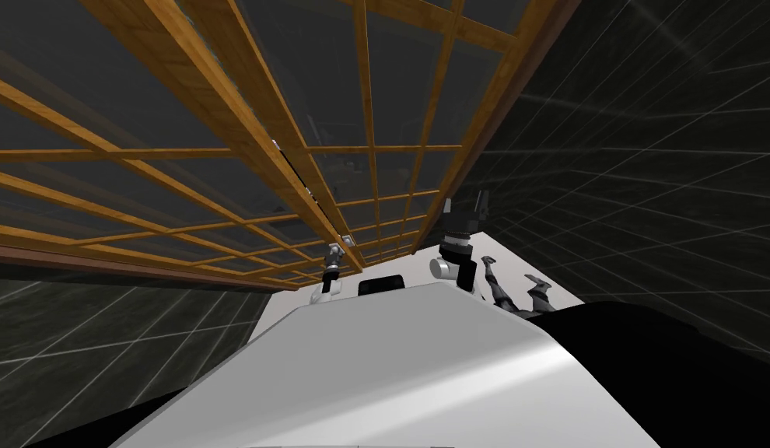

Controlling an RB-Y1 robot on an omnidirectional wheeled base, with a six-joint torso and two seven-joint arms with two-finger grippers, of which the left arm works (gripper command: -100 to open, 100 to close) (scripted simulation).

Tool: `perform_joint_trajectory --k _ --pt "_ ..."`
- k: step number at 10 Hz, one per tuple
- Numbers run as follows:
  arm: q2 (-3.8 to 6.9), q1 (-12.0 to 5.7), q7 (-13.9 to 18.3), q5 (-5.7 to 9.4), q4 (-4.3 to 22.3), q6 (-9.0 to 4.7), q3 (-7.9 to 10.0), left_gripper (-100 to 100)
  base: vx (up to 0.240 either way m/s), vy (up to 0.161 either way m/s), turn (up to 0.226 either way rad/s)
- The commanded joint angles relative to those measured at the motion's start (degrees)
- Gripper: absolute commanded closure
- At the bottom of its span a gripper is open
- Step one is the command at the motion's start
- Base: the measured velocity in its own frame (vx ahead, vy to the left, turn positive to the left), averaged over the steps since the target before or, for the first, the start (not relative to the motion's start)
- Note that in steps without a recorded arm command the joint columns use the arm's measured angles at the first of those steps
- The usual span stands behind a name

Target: Pull the door open

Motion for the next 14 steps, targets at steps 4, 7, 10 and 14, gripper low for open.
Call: perform_joint_trajectory --k 4,7,10,14 --pt "2.12 1.33 1.8 1.2 3.7 -0.83 1.72 100 -0.127 -0.002 0.036" --pt "3.14 2.85 4.9 2.06 4.0 -0.87 2.38 100 -0.152 -0.007 0.002" --pt "3.75 3.76 6.9 2.58 4.2 -0.89 2.78 100 -0.114 -0.005 0.009" --pt "4.51 4.76 10.3 3.4 4.4 -0.98 3.22 100 -0.07 -0.001 -0.011"
